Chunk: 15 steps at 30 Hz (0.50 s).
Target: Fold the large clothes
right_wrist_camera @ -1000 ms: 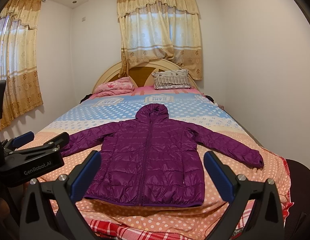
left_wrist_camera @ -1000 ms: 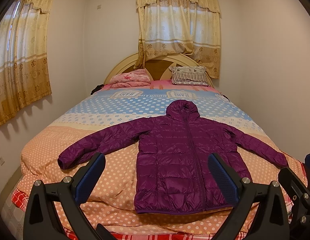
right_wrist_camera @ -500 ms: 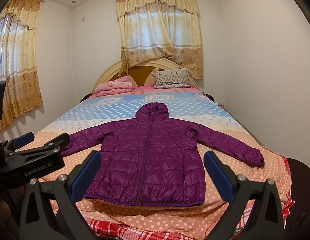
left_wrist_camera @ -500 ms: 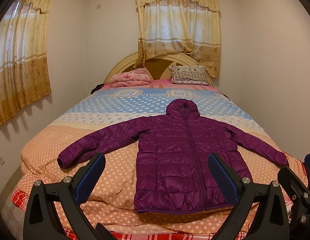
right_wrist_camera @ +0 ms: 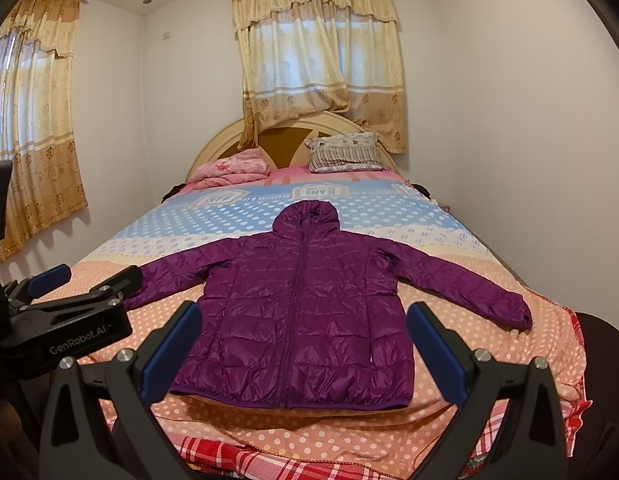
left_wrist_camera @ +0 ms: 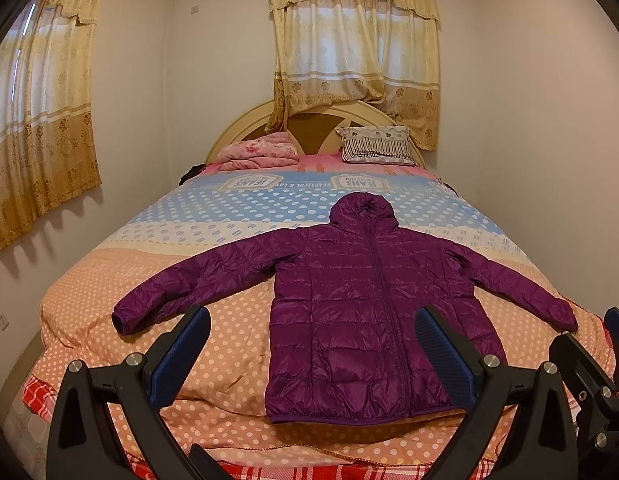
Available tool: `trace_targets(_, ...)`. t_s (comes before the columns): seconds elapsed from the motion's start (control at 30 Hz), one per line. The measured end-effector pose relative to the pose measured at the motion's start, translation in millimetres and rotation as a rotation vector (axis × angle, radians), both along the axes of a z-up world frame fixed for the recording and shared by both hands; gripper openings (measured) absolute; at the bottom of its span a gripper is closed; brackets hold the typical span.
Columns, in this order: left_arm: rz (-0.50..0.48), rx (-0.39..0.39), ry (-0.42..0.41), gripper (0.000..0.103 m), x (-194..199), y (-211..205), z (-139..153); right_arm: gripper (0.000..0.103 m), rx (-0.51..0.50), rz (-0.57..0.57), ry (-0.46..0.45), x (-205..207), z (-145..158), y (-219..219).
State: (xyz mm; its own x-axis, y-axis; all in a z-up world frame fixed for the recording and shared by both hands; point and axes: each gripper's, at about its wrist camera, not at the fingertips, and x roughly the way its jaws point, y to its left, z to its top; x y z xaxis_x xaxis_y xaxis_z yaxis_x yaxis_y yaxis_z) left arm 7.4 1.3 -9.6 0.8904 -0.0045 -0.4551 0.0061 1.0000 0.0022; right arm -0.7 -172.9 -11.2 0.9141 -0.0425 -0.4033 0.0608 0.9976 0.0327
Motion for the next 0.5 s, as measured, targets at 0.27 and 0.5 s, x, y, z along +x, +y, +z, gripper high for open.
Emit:
trace_targets(0.27,-0.007,0.041,0.062,0.102,26.5,-5.1,-25.3,0.103,0.01,-0.03,0.068,29.1,-27.0,-23.1)
trace_targets(0.5,-0.047,0.099,0.114,0.102,66.0,-17.0,-57.8,0.103,0.023,-0.069,0.147,64.2,-60.7,-52.1)
